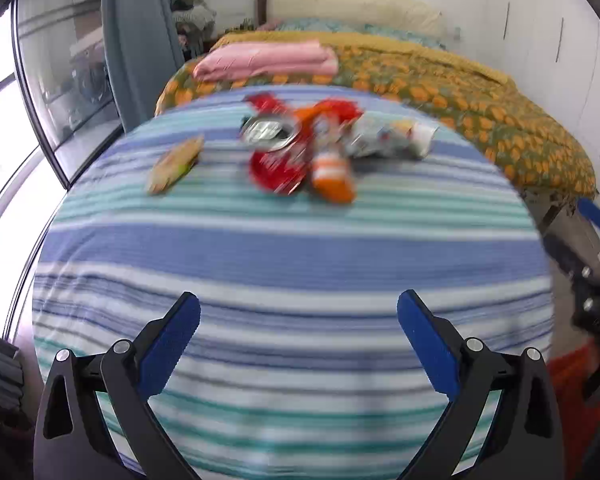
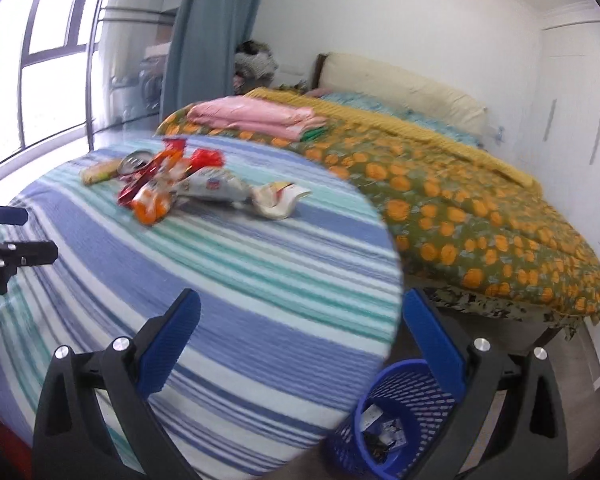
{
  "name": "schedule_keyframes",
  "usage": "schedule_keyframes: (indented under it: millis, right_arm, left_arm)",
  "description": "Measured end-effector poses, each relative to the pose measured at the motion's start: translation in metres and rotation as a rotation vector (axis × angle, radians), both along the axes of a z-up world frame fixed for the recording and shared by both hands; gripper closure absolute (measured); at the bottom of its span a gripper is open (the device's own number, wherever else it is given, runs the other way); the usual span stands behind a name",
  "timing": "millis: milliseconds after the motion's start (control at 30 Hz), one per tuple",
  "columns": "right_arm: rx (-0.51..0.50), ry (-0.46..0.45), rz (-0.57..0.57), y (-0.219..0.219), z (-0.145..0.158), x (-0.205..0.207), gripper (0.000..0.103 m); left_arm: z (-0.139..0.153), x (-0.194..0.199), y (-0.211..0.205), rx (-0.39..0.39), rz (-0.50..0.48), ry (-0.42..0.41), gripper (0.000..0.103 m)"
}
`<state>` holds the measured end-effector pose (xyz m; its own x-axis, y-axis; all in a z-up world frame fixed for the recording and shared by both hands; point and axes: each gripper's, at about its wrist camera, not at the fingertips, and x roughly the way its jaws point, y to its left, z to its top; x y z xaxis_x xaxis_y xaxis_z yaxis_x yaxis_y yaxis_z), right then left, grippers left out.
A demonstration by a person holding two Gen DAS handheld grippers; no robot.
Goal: Collect trash
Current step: 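Move both tools back toward the striped table, then grasp the bread bag with the left tool while the right tool grasps the white paper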
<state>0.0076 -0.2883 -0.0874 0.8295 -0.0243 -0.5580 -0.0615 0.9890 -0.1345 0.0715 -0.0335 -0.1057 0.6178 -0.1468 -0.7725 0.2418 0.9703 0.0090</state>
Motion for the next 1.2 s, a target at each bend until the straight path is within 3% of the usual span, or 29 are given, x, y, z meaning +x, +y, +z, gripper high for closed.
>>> schedule_keyframes:
  millis: [200,333,500,600,733,933,1067,1200]
  right_arm:
    - [0.053,0.109,0.072,0.039,-0.009,0.021,0.005]
    - [0.053,0.154,0.117,0.064,-0.019,0.028,0.005]
    - [0.040,0.187,0.179,0.085,-0.030,0.022,0.005]
    - [0.036,0.203,0.181,0.086,-0.035,0.021,0.005]
    - [0.091,0.229,0.114,0.062,-0.036,0.032,0.005]
    - [0.192,0.269,-0.054,0.002,-0.033,0.070,0.005]
    - [0.275,0.294,-0.090,-0.030,-0.030,0.122,0.005]
    - [0.358,0.315,-0.096,-0.044,-0.028,0.173,0.005]
  left_arm:
    - [-0.011,0.014,0.026,-0.034,-0.040,0.043,0.005]
    - [-0.007,0.033,0.040,0.000,-0.003,0.024,0.005]
    - [-0.001,0.084,0.079,0.035,0.052,-0.004,0.005]
    - [-0.001,0.124,0.093,0.060,0.024,-0.002,0.005]
    - [-0.011,0.170,0.097,0.075,-0.046,0.053,0.006]
    - [-0.023,0.198,0.096,0.063,-0.085,0.069,0.005]
    - [-0.028,0.206,0.100,0.040,-0.088,0.077,0.006]
    - [-0.035,0.210,0.103,0.027,-0.104,0.092,0.014]
